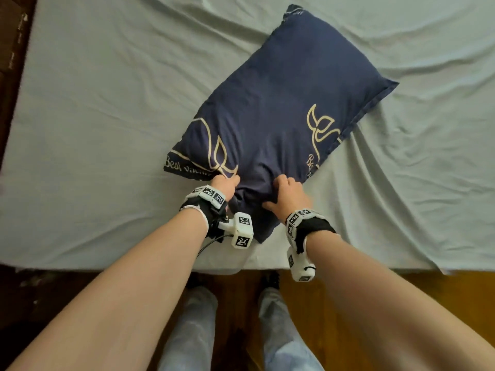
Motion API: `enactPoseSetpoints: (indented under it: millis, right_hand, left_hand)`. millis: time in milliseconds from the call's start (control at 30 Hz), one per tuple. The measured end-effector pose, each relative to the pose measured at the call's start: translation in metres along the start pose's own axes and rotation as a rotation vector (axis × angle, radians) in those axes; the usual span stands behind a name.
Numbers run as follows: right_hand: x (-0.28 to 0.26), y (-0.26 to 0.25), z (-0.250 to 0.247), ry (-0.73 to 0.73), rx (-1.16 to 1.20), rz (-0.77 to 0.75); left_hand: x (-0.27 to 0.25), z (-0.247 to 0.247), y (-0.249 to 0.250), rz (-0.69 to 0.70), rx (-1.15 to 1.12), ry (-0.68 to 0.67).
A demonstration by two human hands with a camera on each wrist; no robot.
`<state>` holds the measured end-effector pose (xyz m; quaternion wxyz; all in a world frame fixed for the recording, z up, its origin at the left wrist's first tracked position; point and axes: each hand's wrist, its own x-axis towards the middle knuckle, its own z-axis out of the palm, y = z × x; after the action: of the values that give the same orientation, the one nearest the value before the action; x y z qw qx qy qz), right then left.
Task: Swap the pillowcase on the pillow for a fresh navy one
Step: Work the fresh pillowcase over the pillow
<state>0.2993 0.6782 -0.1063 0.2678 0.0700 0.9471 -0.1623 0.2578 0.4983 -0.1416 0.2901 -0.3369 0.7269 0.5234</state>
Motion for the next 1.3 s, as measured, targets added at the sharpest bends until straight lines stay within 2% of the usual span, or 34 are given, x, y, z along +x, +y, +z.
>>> enactPoseSetpoints:
  millis: [67,133,267,333,433,467,533,567,600,667,700,767,800,833,867,933,1000,1067,1167,1300]
  right_hand:
    - [-0.001,-0.007,0.013,0.004,-0.001,0.047]
    - [-0.003,-0.019,0.027,-0.031,0.042,0.020]
    - [-0.008,-0.043,0.051,-0.176,-0.013,-0.008]
    - [-0.011,-0.049,0.058,-0.185,-0.043,0.017]
    - [-0.020,-0.059,0.054,-0.101,-0.035,0.086]
    - [-0.022,-0.062,0.049,-0.066,0.001,0.132]
    - [-0.023,-0.068,0.036,0.002,0.094,0.238]
    - [-0.021,-0.071,0.029,0.010,0.139,0.295]
    - [-0.018,-0.074,0.025,-0.009,0.183,0.348]
    - [-0.010,-0.080,0.024,-0.104,0.302,0.420]
    - [-0.006,-0.083,0.028,-0.151,0.388,0.452]
    - [0.001,-0.086,0.037,-0.213,0.555,0.510]
    - [0.003,-0.085,0.041,-0.231,0.602,0.523]
    - [0.005,-0.083,0.047,-0.240,0.618,0.527]
    - [0.008,-0.080,0.053,-0.235,0.617,0.525]
    - [0.011,-0.075,0.061,-0.211,0.646,0.511]
    - [0.017,-0.067,0.067,-0.174,0.726,0.525]
    - [0.024,-0.067,0.053,-0.130,0.892,0.562]
    - [0.044,-0.087,-0.002,-0.058,1.156,0.471]
    - [0.056,-0.142,-0.071,-0.057,1.190,0.264]
  left_hand:
    - [-0.009,-0.021,-0.005,-0.031,0.146,0.068]
    - [-0.011,-0.044,-0.015,-0.082,0.278,0.126]
    - [-0.012,-0.070,-0.048,-0.155,0.301,0.236]
    - [-0.009,-0.075,-0.060,-0.184,0.332,0.205]
    - [-0.003,-0.089,-0.065,-0.192,0.304,0.160]
    - [-0.002,-0.094,-0.061,-0.189,0.267,0.195]
    - [-0.005,-0.107,-0.044,-0.157,0.231,0.378]
    - [-0.005,-0.114,-0.033,-0.116,0.209,0.462]
    - [-0.007,-0.120,-0.022,-0.078,0.178,0.484]
    - [-0.004,-0.132,-0.008,-0.097,0.024,0.410]
    - [-0.003,-0.136,-0.005,-0.176,-0.112,0.315]
    - [0.001,-0.134,-0.007,-0.353,-0.282,0.022]
    - [0.006,-0.127,-0.012,-0.387,-0.334,-0.102]
    - [0.014,-0.117,-0.017,-0.383,-0.344,-0.157]
    - [0.022,-0.105,-0.022,-0.342,-0.326,-0.160]
    - [0.036,-0.081,-0.023,-0.261,-0.270,-0.046]
    - [0.038,-0.063,-0.010,-0.079,-0.214,0.089]
    - [0.012,-0.059,0.024,0.100,-0.176,0.132]
    - [-0.025,-0.087,0.084,0.278,-0.094,0.166]
    - [-0.083,-0.138,0.161,0.615,0.092,0.298]
